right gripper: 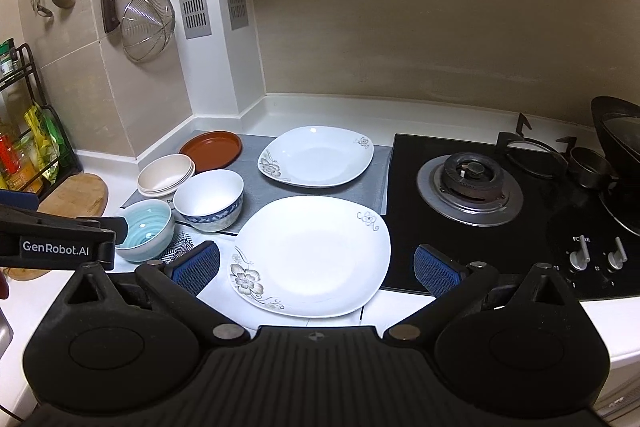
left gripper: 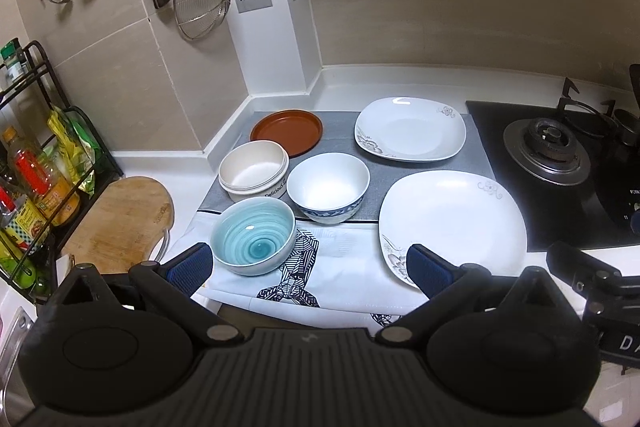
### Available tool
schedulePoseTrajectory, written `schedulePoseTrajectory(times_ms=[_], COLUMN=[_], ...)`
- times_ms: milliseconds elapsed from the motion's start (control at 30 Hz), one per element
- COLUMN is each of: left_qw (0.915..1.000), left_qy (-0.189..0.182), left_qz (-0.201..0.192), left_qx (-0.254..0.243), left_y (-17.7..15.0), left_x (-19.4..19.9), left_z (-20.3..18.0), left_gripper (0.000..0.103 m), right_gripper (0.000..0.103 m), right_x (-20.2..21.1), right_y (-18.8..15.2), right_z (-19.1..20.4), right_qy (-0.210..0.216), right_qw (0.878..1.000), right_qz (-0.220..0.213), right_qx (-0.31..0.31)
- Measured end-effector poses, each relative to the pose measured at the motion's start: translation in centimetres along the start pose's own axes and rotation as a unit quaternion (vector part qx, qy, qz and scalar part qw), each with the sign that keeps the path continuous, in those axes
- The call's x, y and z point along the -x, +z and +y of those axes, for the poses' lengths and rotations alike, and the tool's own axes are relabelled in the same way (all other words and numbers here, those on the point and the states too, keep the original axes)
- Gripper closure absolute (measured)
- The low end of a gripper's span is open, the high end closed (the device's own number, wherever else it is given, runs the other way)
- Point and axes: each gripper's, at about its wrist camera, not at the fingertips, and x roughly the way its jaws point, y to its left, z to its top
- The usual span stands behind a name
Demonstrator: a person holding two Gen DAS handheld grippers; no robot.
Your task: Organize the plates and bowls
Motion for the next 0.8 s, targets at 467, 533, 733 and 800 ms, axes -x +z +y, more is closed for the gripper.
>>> schedulePoseTrajectory(times_ms=[467,533,733,800], left_qw=[0.9999,0.9999,0.9998,0.9998], left_qy=[0.013,0.014,0.017,0.016], left_qz=[-0.001,0.000,0.003,0.004], left_qx=[0.007,0.008,0.013,0.014], left_y=[0.0,-0.1,-0.3,-0.3], left_x=[0.9,0.9,1.0,1.0], left_z=[0.3,0.2,0.4,0.5], left_gripper=[0.000,0.000,0.000,0.000], right_gripper=[0.000,0.000,0.000,0.000], right_x=[0.6,0.6,0.4,0.4], right_y=[0.7,0.7,0.8,0.8], right_z=[0.4,0.4,0.7,0.8], right_qy=[0.020,0.023,0.028,0.029], right_qw=[1.000,1.000,0.999,0.999], right_qz=[-0.015,-0.014,-0.010,-0.008], right_qx=[0.011,0.010,0.015,0.017])
